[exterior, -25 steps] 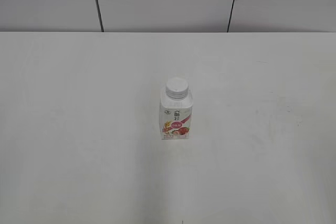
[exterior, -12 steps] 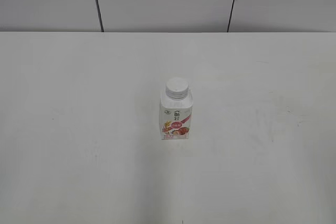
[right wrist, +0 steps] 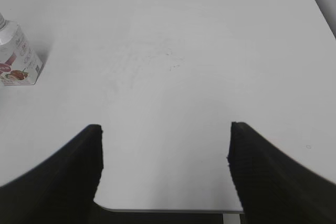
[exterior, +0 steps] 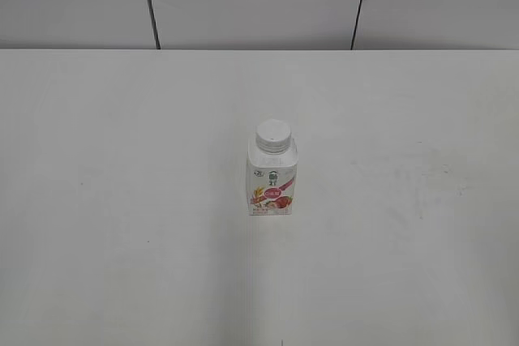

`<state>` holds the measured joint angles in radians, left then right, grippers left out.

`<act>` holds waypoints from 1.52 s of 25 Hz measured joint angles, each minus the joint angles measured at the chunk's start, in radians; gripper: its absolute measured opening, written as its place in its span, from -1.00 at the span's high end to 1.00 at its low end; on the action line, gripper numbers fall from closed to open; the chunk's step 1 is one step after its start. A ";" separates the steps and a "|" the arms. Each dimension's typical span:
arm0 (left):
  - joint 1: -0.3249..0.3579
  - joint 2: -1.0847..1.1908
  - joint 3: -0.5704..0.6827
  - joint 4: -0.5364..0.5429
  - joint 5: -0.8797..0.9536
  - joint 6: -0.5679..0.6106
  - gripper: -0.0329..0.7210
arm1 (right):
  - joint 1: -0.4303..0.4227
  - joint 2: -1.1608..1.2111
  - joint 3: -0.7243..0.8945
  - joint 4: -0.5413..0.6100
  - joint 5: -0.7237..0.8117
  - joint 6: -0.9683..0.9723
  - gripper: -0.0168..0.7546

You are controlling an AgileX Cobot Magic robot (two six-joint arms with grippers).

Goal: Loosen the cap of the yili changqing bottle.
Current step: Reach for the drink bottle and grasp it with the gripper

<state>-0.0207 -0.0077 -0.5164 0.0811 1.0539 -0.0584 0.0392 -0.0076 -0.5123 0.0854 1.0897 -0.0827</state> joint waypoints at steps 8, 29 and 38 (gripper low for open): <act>0.000 0.000 -0.004 0.015 -0.018 0.000 -0.34 | 0.000 0.000 0.000 0.000 0.000 0.000 -0.56; 0.000 0.312 0.146 0.019 -0.874 0.000 -0.34 | 0.000 0.000 0.000 0.000 0.000 0.000 -0.56; 0.000 0.579 0.153 0.028 -1.206 0.000 -0.34 | 0.000 0.000 0.000 0.000 0.000 0.000 -0.56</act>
<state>-0.0207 0.5713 -0.3631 0.1087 -0.1518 -0.0584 0.0392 -0.0076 -0.5123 0.0858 1.0897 -0.0827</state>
